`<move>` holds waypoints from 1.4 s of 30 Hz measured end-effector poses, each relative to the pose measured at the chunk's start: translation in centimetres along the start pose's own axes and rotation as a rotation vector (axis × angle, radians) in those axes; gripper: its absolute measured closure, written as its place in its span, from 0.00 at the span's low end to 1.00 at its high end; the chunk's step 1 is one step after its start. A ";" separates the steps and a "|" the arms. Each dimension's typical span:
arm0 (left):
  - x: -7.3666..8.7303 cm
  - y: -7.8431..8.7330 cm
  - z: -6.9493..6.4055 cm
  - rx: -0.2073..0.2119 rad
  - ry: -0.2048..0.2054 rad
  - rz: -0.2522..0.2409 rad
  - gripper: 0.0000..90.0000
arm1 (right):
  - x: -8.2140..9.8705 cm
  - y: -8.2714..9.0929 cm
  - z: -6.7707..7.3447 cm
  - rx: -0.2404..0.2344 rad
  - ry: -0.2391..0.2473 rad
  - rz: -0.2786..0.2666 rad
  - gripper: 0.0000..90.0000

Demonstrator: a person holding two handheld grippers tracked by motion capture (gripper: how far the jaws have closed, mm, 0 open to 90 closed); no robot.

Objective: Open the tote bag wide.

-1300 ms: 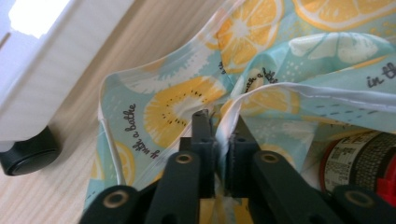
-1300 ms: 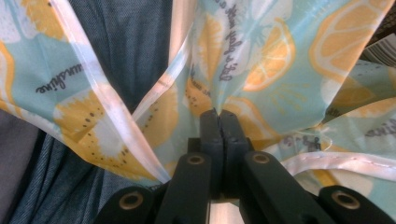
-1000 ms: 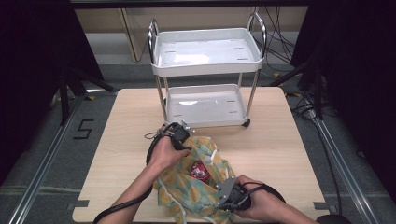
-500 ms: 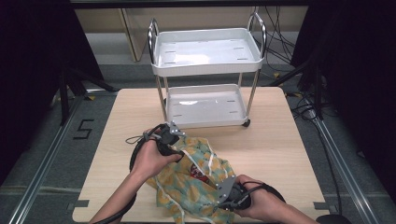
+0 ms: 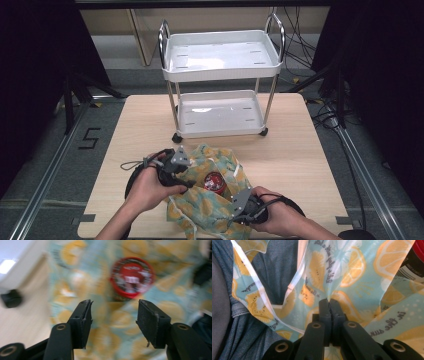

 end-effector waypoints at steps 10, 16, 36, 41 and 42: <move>2.1 -3.3 -4.1 0.087 -0.065 0.052 0.37 | -0.2 0.1 -0.1 0.002 0.002 -0.009 1.00; 1.8 -4.0 -2.6 0.058 -0.087 0.044 0.34 | -0.2 0.2 0.0 0.001 0.000 -0.009 1.00; 4.2 -6.0 -3.1 0.095 -0.194 0.186 0.80 | -0.5 0.6 0.0 -0.002 -0.034 -0.028 0.97; 4.2 -5.6 -3.7 0.085 -0.192 0.176 0.97 | -1.6 1.7 -0.4 0.007 -0.100 -0.104 0.84; 4.3 -5.5 -3.6 0.088 -0.204 0.184 0.97 | -1.9 2.4 -0.8 0.029 -0.113 -0.119 0.83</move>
Point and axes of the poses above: each handheld gripper's, and its own axes: y roughly backward along the jaws, x roughly out of its underside, z roughly to its left, the point moved 10 cm from there along -y, roughly forward along the jaws, and after that the axes turned 2 degrees about -z, right-handed, at the moved point
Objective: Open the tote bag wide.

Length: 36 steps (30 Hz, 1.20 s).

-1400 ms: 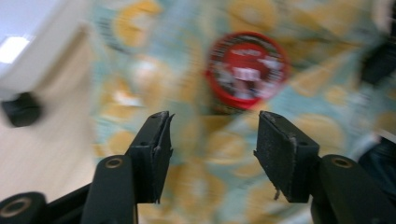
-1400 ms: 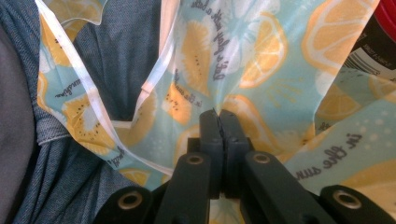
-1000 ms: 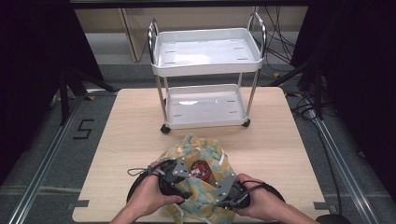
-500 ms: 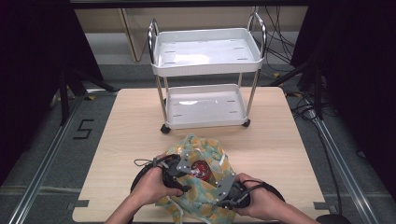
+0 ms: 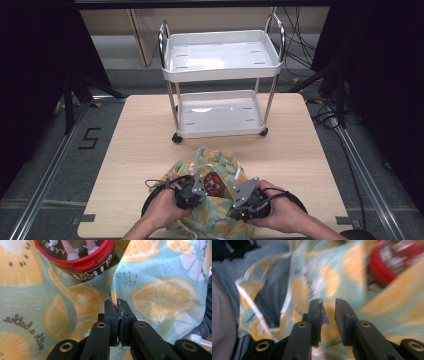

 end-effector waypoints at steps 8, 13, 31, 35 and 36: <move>-0.4 0.3 -0.1 -0.018 0.003 -0.019 0.97 | -3.4 4.6 -3.2 0.167 -0.088 -0.200 0.69; -0.8 0.4 -0.2 -0.034 0.004 -0.039 0.96 | -3.9 5.2 -5.9 0.296 -0.124 -0.222 0.52; -1.1 1.0 -2.4 -0.045 -0.060 -0.055 0.98 | -2.7 1.1 -11.5 0.316 -0.263 -0.138 0.96; 0.3 0.7 -2.9 -0.025 -0.059 -0.033 0.99 | -1.7 0.5 -12.9 0.346 -0.337 -0.107 0.97; 0.7 0.7 -2.9 -0.021 -0.058 -0.024 0.99 | -1.4 0.4 -13.2 0.347 -0.344 -0.095 0.97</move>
Point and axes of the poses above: each handheld gripper's, and its own axes: y roughly backward along the jaws, x roughly out of its underside, z roughly to its left, the point moved 10 cm from there along -y, roughly forward along the jaws, and after that the axes turned 2 degrees about -z, right-handed, at the moved point
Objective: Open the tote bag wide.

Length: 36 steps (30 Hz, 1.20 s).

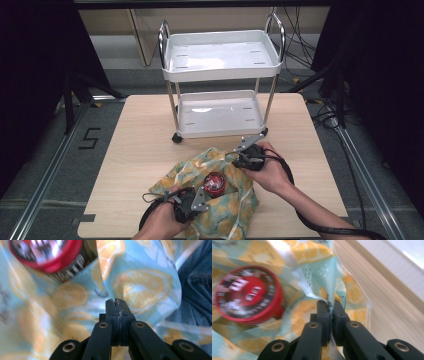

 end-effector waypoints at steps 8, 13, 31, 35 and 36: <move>2.3 -0.3 -1.2 0.052 0.050 0.013 0.99 | 1.1 -1.3 -2.0 0.056 0.016 0.030 0.98; 2.5 0.3 -1.1 0.043 0.063 -0.011 0.99 | 1.1 -1.3 -1.9 0.054 -0.001 0.026 0.98; -4.3 -0.4 -0.7 0.049 0.083 -0.258 0.47 | 1.4 -1.6 -2.4 0.072 0.045 0.035 0.98; -3.6 -1.6 -1.3 0.050 0.053 -0.176 0.64 | 1.4 -1.7 -2.4 0.071 0.044 0.031 0.98; -3.6 -1.8 -1.5 0.062 0.065 -0.170 0.67 | 1.5 -1.8 -2.6 0.077 0.048 0.033 0.98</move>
Point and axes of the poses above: each handheld gripper's, and its own axes: y roughly backward along the jaws, x roughly out of its underside, z roughly to its left, the point moved 10 cm from there along -y, roughly forward along the jaws, and after that the axes turned 2 degrees about -z, right-handed, at the moved point
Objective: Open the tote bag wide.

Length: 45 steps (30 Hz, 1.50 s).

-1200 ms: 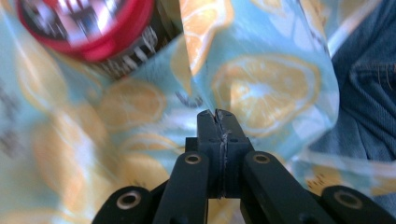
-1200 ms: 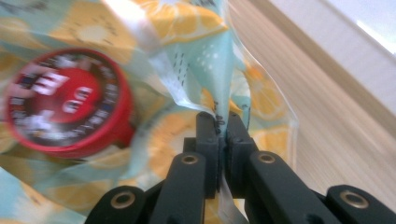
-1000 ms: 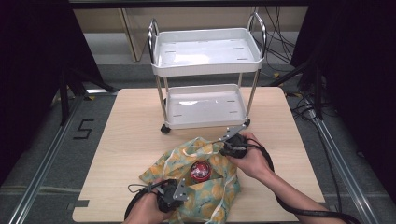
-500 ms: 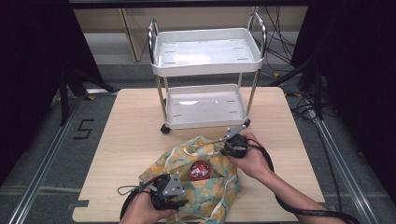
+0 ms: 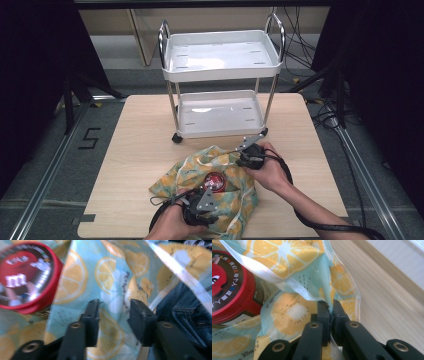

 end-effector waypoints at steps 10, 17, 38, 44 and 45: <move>0.4 -1.0 -0.4 0.020 0.057 0.022 1.00 | 0.1 0.0 0.1 0.003 -0.042 0.003 1.00; 1.5 -0.6 -1.0 0.043 0.036 0.077 1.00 | 0.2 -0.1 -0.4 0.020 -0.049 0.002 1.00; 0.3 3.7 0.0 0.014 -0.026 -0.039 0.60 | 1.1 -1.3 -1.1 0.035 -0.049 0.031 1.00; -3.2 7.9 5.1 -0.130 0.003 -0.186 0.52 | 0.8 -0.9 -0.5 0.010 -0.085 0.033 0.99; -3.7 8.1 6.0 -0.147 0.027 -0.226 0.52 | 0.9 -1.0 -0.9 0.035 -0.047 0.030 0.99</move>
Point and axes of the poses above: each handheld gripper's, and its own axes: y roughly backward along the jaws, x roughly out of its underside, z roughly to its left, the point moved 10 cm from there along -y, roughly forward along the jaws, and after that the axes turned 2 degrees about -z, right-handed, at the moved point
